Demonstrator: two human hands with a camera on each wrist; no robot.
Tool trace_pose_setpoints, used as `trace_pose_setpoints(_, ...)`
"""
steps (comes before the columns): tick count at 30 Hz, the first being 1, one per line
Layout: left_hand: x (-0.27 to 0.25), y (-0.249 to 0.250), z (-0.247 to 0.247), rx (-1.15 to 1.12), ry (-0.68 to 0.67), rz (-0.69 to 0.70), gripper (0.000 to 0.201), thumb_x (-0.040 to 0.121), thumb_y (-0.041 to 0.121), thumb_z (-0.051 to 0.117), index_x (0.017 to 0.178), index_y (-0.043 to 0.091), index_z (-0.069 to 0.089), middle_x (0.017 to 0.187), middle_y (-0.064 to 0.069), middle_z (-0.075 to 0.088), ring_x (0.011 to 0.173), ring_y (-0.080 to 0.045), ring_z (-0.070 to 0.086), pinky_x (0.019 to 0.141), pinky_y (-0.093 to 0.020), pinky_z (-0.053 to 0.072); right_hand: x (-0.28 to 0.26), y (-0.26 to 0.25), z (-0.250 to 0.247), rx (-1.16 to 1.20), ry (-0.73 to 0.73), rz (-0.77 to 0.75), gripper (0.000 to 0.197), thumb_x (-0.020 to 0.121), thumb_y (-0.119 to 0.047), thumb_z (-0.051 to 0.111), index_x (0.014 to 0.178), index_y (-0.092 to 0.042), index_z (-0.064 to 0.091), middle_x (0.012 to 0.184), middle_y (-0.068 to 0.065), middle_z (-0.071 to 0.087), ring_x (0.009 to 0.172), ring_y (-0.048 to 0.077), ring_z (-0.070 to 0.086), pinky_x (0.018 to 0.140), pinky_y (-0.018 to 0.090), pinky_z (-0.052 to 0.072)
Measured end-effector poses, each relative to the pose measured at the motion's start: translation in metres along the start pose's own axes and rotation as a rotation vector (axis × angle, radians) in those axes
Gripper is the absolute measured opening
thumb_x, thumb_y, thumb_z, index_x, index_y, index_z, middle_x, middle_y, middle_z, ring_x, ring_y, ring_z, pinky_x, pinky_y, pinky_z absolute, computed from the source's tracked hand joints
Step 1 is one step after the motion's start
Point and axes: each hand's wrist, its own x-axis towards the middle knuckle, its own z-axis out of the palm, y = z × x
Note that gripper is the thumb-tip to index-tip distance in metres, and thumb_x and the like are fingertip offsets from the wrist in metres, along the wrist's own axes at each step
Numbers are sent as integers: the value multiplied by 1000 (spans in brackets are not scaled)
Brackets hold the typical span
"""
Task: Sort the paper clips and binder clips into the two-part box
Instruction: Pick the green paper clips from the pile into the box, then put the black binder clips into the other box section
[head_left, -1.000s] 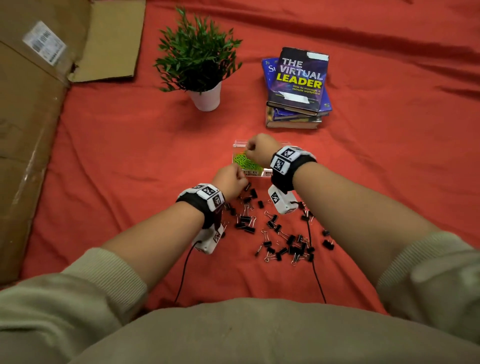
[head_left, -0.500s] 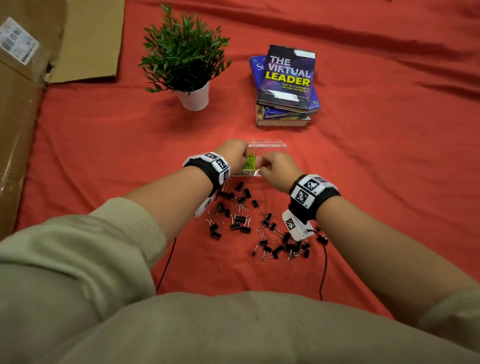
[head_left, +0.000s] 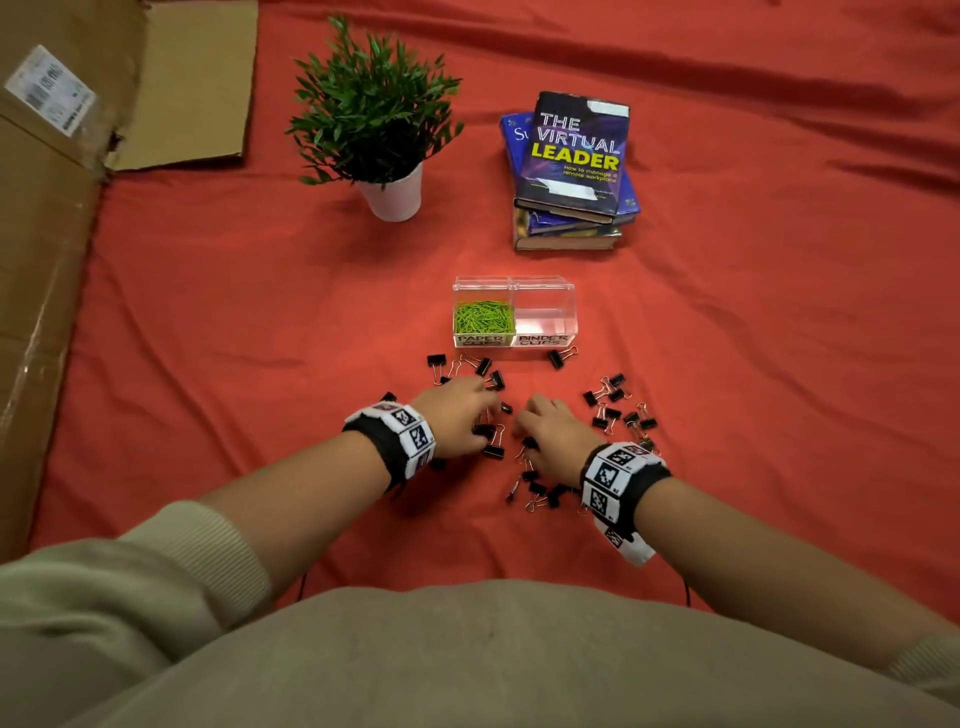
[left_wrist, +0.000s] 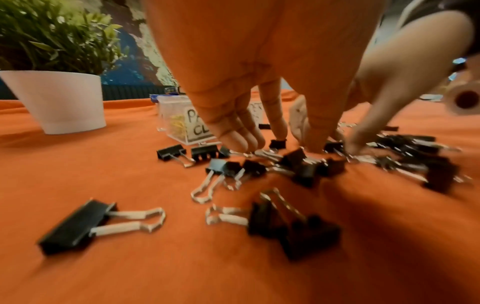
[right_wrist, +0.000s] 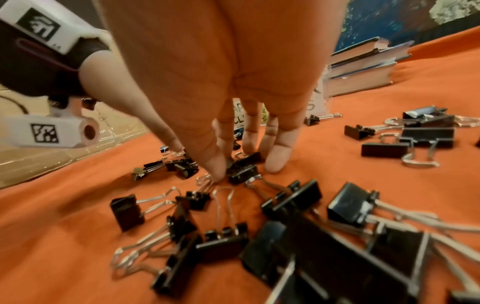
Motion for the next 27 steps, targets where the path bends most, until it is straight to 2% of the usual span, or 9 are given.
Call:
trace_pose_setpoints(3,-7,2,17,68,-30,8,53,79,36,66,127,25,48,120,-4,44,113,-23,45,85,-41,50,-1,1,1,35,-20,9,28,84,-9,56,111,-11,57,116,6,43,108,25,40,91,38,44)
trace_pose_setpoints(9,-10,8,22,82,22,-26,39,86,24,58,123,19,47,120,-8,45,113,-29,50,82,-41,48,-2,10,1,130,19,44,14,76,-10,61,89,-13,56,105,6,45,101,24,44,89,36,45)
trace_pose_setpoints(13,-12,13,20,121,47,-51,34,88,16,49,122,15,46,119,-10,46,109,-30,51,74,-39,46,-4,15,0,189,73,79,14,76,-10,62,78,-17,50,97,4,46,97,24,45,87,35,45)
trace_pose_setpoints(18,-12,18,19,201,65,-58,30,91,8,42,121,8,42,115,-14,46,97,-34,55,62,-40,40,-6,21,2,270,108,141,13,77,-9,61,76,-18,53,82,-1,59,90,21,51,98,32,35)
trace_pose_setpoints(19,-11,19,18,204,69,-58,30,91,7,42,122,8,42,114,-14,46,96,-34,56,61,-40,40,-6,22,2,289,115,143,12,77,-7,61,76,-17,55,81,-1,60,86,19,53,92,28,39)
trace_pose_setpoints(20,-11,19,18,196,69,-60,31,91,6,42,122,8,42,114,-14,46,95,-34,56,62,-40,40,-6,22,1,309,111,148,12,77,-6,61,77,-16,57,79,-2,59,82,17,54,79,23,42)
trace_pose_setpoints(22,-10,18,17,150,61,-75,32,89,7,44,121,9,42,114,-14,45,94,-34,56,65,-41,43,-4,24,-4,377,113,184,12,78,-4,61,77,-17,60,77,-5,58,72,13,56,58,16,38)
trace_pose_setpoints(24,-9,18,16,101,56,-92,32,88,8,47,120,10,43,113,-13,46,93,-34,57,69,-42,46,3,26,-20,460,186,211,14,79,-4,64,76,-18,61,76,-4,61,69,11,57,56,13,39)
trace_pose_setpoints(27,-8,20,15,84,52,-109,32,89,10,47,121,11,44,111,-14,47,94,-34,57,70,-41,45,21,27,-60,545,331,210,13,79,-5,65,79,-17,62,80,-2,63,73,10,57,62,14,43)
